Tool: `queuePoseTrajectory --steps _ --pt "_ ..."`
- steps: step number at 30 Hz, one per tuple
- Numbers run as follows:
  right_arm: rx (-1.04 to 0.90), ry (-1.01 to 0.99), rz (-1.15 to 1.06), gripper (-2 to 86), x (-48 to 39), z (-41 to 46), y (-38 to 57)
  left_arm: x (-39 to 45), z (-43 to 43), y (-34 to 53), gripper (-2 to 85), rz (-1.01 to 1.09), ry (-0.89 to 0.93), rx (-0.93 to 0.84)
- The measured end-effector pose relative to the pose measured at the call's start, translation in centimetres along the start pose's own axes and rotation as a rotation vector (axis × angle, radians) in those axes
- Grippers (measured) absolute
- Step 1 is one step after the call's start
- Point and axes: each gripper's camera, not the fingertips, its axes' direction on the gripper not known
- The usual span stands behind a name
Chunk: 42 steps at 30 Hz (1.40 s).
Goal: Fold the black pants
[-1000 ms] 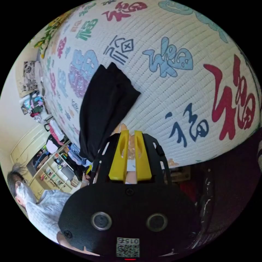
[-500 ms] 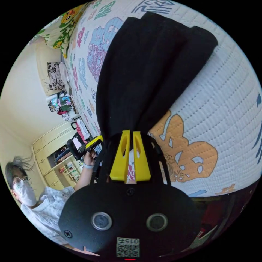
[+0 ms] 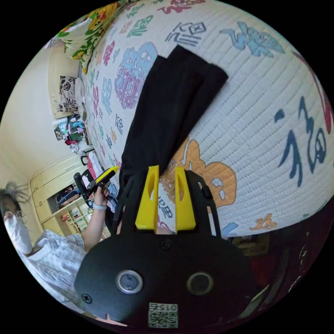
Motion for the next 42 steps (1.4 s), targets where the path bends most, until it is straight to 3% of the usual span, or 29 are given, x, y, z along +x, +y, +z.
queuePoseTrajectory --steps 2,4,7,9,13,19,23,25,28,31,33,35,40,42 --pt "0.084 0.107 -0.047 9.2 0.1 -2.9 -0.7 2.6 -2.5 -2.0 5.4 0.008 -0.051 0.118" --pt "0.11 0.185 -0.053 9.7 0.6 -4.1 -2.0 5.1 -3.5 -4.2 5.9 0.054 0.037 0.197" --pt "0.138 0.066 0.012 9.4 2.9 -4.5 -4.6 10.3 -2.1 -10.4 7.0 0.157 0.212 0.187" --pt "0.114 0.007 0.037 7.8 3.8 -3.9 -5.8 13.6 0.1 -14.3 7.1 0.206 0.238 0.153" --pt "0.124 0.031 0.046 2.6 4.8 -4.4 -5.5 20.0 5.5 -21.7 1.7 0.274 0.186 -0.03" --pt "0.231 -0.118 0.111 2.7 8.7 -6.2 -2.0 24.9 4.7 -25.5 -0.6 0.317 0.079 0.068" --pt "0.258 -0.216 0.214 6.3 12.1 -6.1 -0.9 27.2 7.5 -28.8 -0.6 0.282 0.053 0.024" --pt "0.294 -0.156 0.19 6.8 11.8 -7.5 -0.4 27.8 7.3 -29.9 -0.3 0.244 0.065 0.045" --pt "0.315 0.022 -0.045 4.4 8.1 -9.8 -0.6 28.6 5.0 -30.1 -0.3 0.154 0.046 0.179" --pt "0.131 0.064 -0.321 0.4 4.1 -8.2 -3.6 30.0 4.1 -30.2 -0.7 0.146 0.225 0.241" --pt "0.006 0.119 -0.331 -0.1 3.7 -5.9 -6.0 31.9 5.9 -31.5 -0.8 0.189 0.295 0.155" --pt "-0.036 0.267 -0.29 -0.4 4.5 -4.4 -8.0 34.7 9.4 -34.3 -0.8 0.257 0.226 0.047" --pt "0.19 0.255 -0.108 -0.1 7.7 -8.4 -6.1 36.5 12.5 -40.6 -0.7 0.288 0.29 -0.06" --pt "0.189 0.236 -0.083 0.5 9.2 -9.5 -4.9 37.5 12.0 -42.1 -0.5 0.297 0.276 -0.05"
